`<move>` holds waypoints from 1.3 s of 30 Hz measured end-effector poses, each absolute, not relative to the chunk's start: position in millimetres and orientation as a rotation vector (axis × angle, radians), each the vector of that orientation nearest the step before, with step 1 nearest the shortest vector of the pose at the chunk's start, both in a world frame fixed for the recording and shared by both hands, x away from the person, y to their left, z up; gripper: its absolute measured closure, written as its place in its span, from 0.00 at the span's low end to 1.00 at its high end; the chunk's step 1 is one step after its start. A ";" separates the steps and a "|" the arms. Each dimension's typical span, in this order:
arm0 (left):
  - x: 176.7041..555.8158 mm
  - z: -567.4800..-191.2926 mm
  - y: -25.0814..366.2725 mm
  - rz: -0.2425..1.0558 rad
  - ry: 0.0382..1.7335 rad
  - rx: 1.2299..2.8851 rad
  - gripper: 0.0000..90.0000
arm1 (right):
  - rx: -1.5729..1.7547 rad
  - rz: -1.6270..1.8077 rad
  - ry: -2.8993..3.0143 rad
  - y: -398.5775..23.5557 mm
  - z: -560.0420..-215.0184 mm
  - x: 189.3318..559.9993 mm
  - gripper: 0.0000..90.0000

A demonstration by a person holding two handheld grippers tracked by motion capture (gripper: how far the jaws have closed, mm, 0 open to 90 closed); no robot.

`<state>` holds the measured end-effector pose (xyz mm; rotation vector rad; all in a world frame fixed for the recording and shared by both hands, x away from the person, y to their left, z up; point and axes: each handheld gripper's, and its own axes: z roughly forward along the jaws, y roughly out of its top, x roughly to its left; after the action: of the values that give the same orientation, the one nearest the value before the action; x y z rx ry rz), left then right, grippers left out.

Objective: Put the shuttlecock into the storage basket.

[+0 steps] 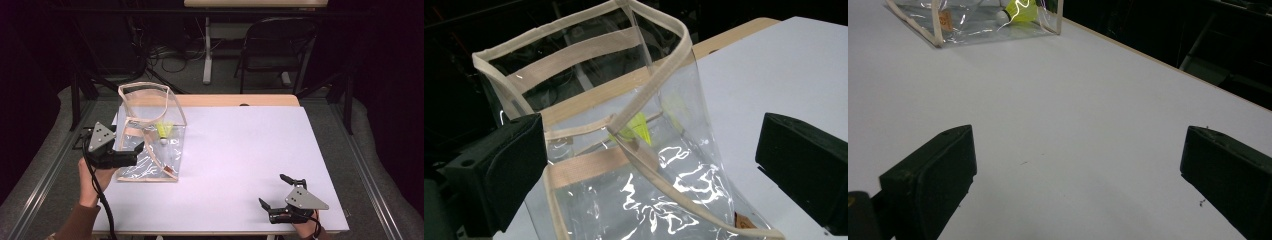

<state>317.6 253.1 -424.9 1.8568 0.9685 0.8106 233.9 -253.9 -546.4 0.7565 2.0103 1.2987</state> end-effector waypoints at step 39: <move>262.7 -533.3 249.8 0.680 0.856 1.827 0.00 | 0.753 1.296 2.020 -253.6 -547.0 234.1 0.01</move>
<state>262.7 249.8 -533.3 1.8266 0.8561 0.6799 234.1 -253.6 -547.0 0.7533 2.0202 1.2961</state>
